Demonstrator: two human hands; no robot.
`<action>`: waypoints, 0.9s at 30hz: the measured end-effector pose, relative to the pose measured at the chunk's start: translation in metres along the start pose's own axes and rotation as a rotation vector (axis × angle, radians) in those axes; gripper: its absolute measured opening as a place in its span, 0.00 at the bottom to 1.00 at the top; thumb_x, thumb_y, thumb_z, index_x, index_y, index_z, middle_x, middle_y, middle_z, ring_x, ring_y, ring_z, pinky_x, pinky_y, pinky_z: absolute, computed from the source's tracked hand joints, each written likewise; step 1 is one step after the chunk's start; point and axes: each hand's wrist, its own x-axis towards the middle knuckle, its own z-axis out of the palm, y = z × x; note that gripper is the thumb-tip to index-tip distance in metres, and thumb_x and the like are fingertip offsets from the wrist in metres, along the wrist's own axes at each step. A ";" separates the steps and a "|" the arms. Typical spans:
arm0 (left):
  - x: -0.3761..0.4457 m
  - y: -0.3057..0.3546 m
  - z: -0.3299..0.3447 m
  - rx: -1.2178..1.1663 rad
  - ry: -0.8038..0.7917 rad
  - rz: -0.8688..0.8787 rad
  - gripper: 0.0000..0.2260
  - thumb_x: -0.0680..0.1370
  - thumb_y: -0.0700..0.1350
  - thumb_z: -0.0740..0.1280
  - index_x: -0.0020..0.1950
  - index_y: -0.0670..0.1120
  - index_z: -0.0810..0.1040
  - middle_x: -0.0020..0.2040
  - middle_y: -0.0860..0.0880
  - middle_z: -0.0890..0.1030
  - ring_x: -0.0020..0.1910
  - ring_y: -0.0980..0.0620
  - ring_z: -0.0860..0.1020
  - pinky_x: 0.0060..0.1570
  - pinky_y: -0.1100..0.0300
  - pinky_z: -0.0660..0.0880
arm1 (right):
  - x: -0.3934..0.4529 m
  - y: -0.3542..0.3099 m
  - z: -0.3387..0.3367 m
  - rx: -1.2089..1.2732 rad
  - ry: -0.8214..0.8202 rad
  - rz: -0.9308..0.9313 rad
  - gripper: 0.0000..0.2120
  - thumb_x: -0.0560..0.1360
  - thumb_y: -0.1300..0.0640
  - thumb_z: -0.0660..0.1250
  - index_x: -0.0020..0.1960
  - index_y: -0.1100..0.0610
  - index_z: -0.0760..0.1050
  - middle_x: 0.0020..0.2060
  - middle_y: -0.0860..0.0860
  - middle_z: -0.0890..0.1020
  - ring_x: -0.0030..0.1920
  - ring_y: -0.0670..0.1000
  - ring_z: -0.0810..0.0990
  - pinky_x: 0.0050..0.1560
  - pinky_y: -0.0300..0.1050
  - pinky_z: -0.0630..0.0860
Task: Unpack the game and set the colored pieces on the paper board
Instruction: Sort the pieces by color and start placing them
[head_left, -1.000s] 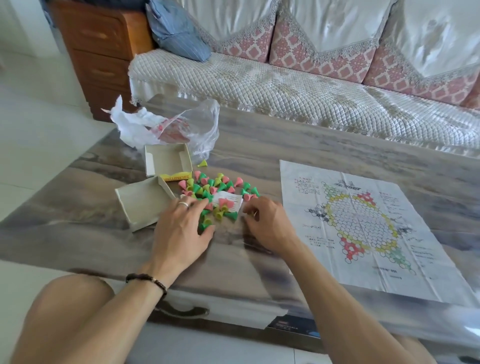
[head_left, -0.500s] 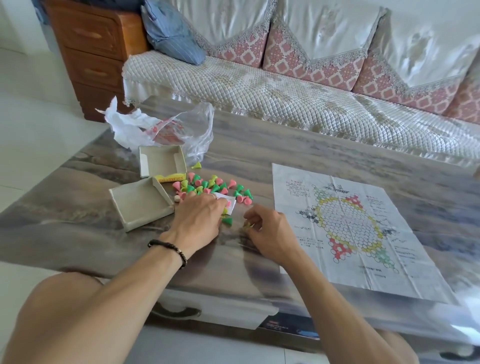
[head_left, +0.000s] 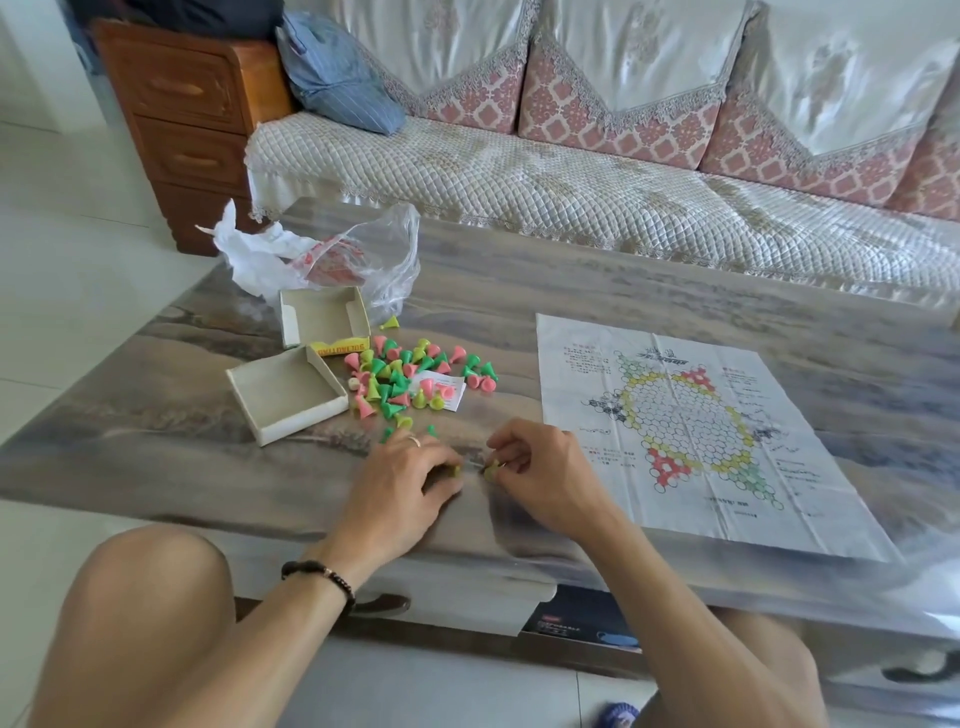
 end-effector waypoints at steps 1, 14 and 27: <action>0.000 0.000 0.000 0.009 0.003 0.004 0.08 0.74 0.49 0.71 0.51 0.49 0.84 0.47 0.54 0.81 0.49 0.51 0.74 0.50 0.52 0.72 | -0.001 -0.001 0.001 0.012 -0.003 -0.004 0.11 0.68 0.64 0.69 0.49 0.53 0.79 0.39 0.46 0.84 0.41 0.42 0.81 0.46 0.35 0.77; 0.017 -0.027 -0.037 0.029 0.109 -0.101 0.13 0.75 0.44 0.69 0.60 0.49 0.80 0.49 0.53 0.76 0.44 0.53 0.77 0.44 0.57 0.77 | 0.056 -0.024 -0.002 -0.067 0.037 -0.042 0.12 0.73 0.60 0.65 0.55 0.54 0.81 0.43 0.46 0.83 0.42 0.45 0.80 0.48 0.40 0.76; 0.045 -0.031 -0.037 0.301 0.092 0.030 0.08 0.69 0.43 0.76 0.46 0.53 0.86 0.36 0.48 0.83 0.40 0.43 0.79 0.38 0.55 0.66 | 0.108 -0.044 0.035 -0.444 -0.120 -0.321 0.06 0.70 0.59 0.70 0.47 0.57 0.82 0.42 0.56 0.83 0.44 0.59 0.78 0.44 0.52 0.77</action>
